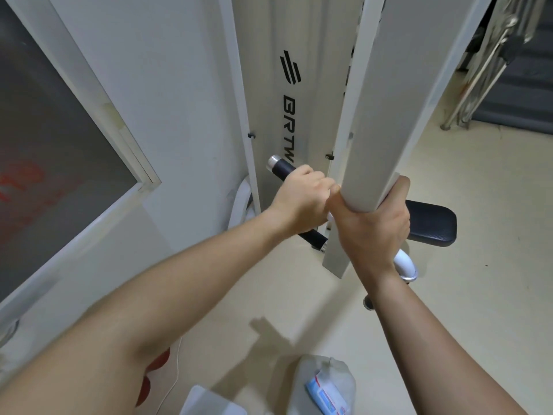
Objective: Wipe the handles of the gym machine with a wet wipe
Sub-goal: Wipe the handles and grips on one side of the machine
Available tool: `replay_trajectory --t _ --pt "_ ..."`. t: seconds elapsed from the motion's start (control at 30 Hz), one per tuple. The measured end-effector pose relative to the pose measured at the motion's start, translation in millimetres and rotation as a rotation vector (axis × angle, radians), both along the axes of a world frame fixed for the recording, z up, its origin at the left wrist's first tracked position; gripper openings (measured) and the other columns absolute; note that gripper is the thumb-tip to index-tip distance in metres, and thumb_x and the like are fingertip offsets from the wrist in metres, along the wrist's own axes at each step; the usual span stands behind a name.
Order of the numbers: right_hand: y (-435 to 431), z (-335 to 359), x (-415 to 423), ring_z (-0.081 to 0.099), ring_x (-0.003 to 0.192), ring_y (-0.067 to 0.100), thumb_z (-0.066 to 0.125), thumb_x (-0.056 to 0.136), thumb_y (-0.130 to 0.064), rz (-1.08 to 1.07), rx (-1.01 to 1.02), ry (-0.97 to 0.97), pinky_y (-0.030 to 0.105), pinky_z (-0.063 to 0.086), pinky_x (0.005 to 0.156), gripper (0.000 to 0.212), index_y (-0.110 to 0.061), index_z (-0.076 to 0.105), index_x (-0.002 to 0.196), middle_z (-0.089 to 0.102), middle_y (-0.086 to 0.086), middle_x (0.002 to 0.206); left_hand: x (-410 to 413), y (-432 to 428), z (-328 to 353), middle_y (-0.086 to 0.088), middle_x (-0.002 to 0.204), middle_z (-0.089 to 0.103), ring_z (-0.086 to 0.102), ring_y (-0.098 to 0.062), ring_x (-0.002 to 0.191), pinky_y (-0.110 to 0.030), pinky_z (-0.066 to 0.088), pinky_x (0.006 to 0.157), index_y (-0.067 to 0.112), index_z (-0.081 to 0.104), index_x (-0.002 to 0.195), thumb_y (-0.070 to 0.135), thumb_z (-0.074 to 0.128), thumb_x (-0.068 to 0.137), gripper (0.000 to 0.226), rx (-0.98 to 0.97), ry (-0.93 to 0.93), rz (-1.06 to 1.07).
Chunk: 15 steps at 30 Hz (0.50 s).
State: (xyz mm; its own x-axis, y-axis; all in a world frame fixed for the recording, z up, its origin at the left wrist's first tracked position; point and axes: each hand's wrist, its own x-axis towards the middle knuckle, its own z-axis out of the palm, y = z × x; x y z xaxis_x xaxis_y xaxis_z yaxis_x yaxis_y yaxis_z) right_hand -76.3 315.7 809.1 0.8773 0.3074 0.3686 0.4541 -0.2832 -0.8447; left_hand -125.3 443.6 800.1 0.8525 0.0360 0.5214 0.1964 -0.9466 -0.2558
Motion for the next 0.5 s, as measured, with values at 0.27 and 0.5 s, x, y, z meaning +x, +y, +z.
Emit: replay_trajectory --t 0.27,0.5 --pt "-3.0 0.3 0.7 0.054 0.071 0.027 0.080 0.063 -0.048 0.054 -0.010 0.013 0.031 0.034 0.060 0.060 -0.021 0.037 0.093 0.055 -0.006 0.076 25.7 23.5 62.9 0.008 0.079 0.067 0.065 -0.018 0.077 -0.030 0.051 0.062 0.026 0.065 0.082 0.057 0.074 0.064 0.037 -0.295 1.087 0.202" --pt "-4.0 2.2 3.1 0.054 0.070 0.031 0.069 0.059 -0.062 0.016 0.001 -0.001 0.035 0.040 0.061 0.063 -0.020 0.035 0.092 0.057 -0.002 0.078 -16.1 52.1 33.6 0.002 0.054 0.045 0.044 -0.025 0.049 -0.030 0.034 0.055 0.018 0.040 0.065 0.004 0.058 0.068 0.024 0.135 0.358 0.077"
